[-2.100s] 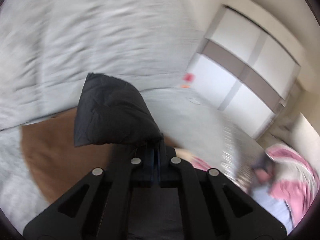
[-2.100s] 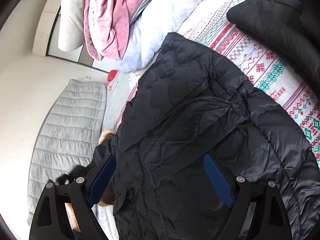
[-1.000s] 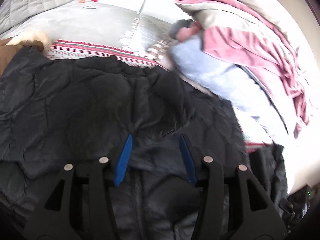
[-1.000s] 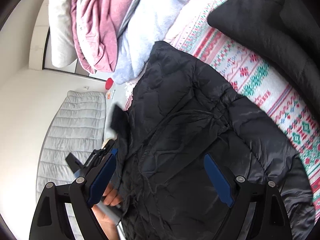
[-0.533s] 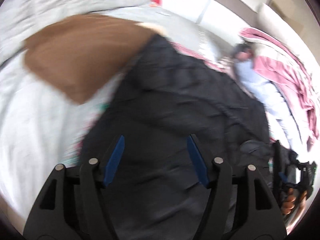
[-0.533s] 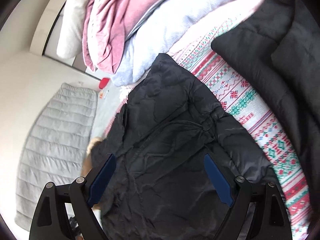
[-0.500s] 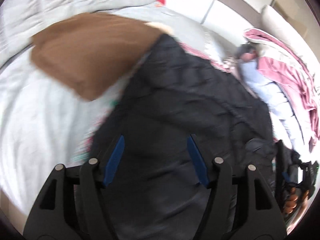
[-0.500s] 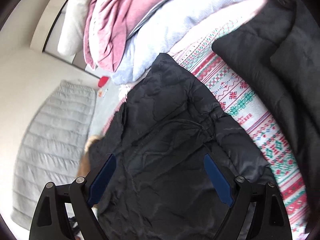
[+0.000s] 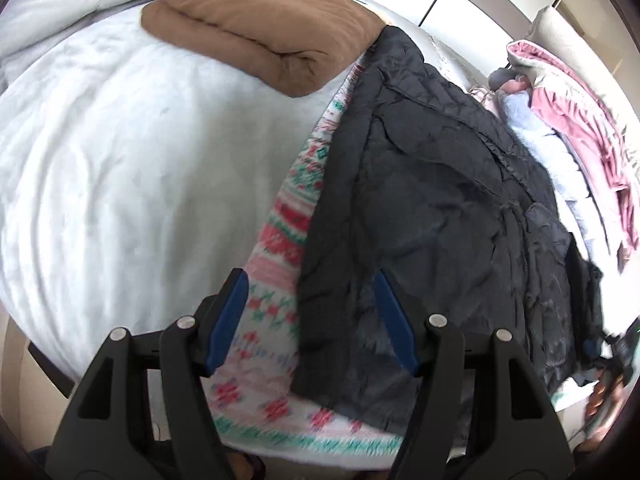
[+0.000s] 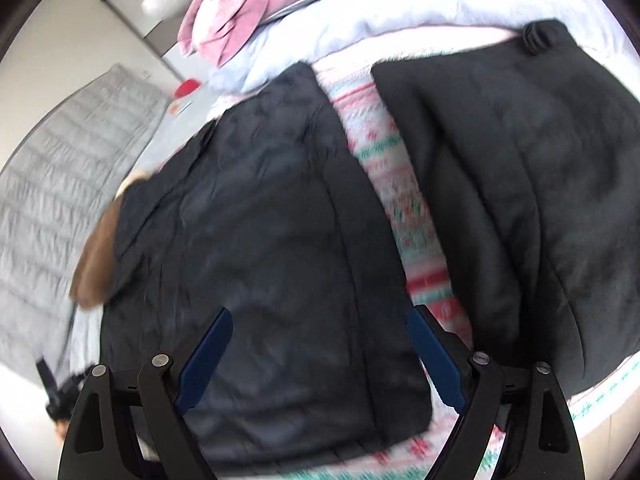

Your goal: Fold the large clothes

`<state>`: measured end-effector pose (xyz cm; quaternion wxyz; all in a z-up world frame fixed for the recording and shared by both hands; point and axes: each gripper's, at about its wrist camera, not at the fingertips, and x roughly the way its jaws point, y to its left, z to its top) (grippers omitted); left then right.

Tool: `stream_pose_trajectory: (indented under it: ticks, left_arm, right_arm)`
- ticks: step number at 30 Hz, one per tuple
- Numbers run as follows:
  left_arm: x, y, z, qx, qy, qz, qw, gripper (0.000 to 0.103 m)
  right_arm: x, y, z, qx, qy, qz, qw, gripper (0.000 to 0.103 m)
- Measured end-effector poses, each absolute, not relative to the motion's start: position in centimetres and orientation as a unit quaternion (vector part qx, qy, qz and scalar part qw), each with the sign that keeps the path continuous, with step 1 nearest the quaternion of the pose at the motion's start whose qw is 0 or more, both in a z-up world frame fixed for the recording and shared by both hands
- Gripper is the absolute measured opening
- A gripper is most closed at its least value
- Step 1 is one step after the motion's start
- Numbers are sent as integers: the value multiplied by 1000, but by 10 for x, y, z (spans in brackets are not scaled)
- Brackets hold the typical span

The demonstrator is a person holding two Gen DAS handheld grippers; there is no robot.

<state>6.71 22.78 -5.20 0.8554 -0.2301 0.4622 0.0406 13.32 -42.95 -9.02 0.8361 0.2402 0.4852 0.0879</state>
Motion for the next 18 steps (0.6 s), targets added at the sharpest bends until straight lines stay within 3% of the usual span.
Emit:
stream_pose_trajectory:
  ticks: [6,11,15,17,18]
  left_arm:
    - [57,230,-57,-262,460,3,848,64]
    - [55,212,-63,-246,468,-20,848,65]
    - [56,210,-72,-261,471,-20,843,64]
    - [56,207,-72,-266,461,-26,846,60]
    - [55,207,-71,-264,459,-29,848,53]
  right_arm:
    - [98,-407,-95,149,486,73,858,89]
    - [83,-408,-111,167,508,23,845,89]
    - [72,-428,-134,250,519,-4,817,85]
    - [71,-434,-143,282,517,-2,809,81]
    - [71,-435,-143,289,512,-2,809,76]
